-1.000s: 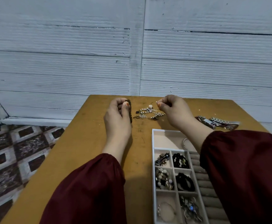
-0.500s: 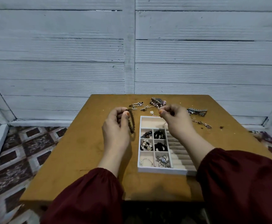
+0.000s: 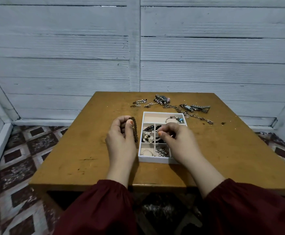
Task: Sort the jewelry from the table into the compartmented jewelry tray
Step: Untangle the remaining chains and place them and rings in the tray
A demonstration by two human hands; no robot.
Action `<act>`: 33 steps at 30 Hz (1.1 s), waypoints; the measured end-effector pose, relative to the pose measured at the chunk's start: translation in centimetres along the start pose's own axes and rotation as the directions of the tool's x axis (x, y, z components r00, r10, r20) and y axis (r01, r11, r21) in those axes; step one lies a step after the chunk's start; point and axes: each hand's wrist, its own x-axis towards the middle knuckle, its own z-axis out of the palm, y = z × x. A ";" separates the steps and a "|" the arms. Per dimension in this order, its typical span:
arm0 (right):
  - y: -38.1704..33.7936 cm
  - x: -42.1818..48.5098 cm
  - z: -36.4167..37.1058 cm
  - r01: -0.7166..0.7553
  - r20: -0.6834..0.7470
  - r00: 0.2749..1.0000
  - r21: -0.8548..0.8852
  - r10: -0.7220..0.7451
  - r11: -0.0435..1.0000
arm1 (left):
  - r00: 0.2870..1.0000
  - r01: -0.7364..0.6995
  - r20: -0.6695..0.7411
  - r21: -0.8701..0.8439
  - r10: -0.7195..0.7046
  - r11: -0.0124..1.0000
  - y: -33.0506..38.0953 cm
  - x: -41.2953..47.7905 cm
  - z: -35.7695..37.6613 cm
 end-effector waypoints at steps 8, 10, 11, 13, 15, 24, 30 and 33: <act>-0.7 -0.2 1.5 0.096 0.147 0.988 -0.301 -0.053 0.949 | 0.997 0.041 -0.065 0.014 -0.040 0.999 -1.2 1.3 -1.3; -0.8 0.0 1.7 0.121 0.164 0.984 -0.357 -0.066 0.926 | 0.997 0.041 -0.067 0.019 -0.040 0.999 -1.3 1.5 -1.4; -0.9 0.1 1.7 0.133 0.174 0.982 -0.380 -0.071 0.915 | 0.997 0.038 -0.065 0.018 -0.037 0.999 -1.2 1.6 -1.4; -1.1 0.3 1.6 0.157 0.199 0.977 -0.408 -0.080 0.900 | 0.998 0.028 -0.060 0.015 -0.027 1.000 -1.2 1.6 -1.4; -1.2 0.6 1.6 0.175 0.229 0.970 -0.432 -0.080 0.885 | 0.998 0.022 -0.056 0.011 -0.021 1.000 -1.2 1.7 -1.4; -1.9 1.0 2.2 0.232 0.222 0.967 -0.552 -0.127 0.801 | 0.999 0.015 -0.043 0.000 -0.015 1.000 -1.3 2.0 -1.4; -1.9 0.7 2.8 0.236 0.192 0.970 -0.584 -0.151 0.776 | 0.999 0.011 -0.040 -0.025 -0.012 1.000 -1.3 2.1 -1.5; -1.9 0.7 2.9 0.217 0.160 0.975 -0.575 -0.151 0.789 | 0.999 0.002 -0.037 -0.018 -0.003 1.000 -1.3 2.0 -1.6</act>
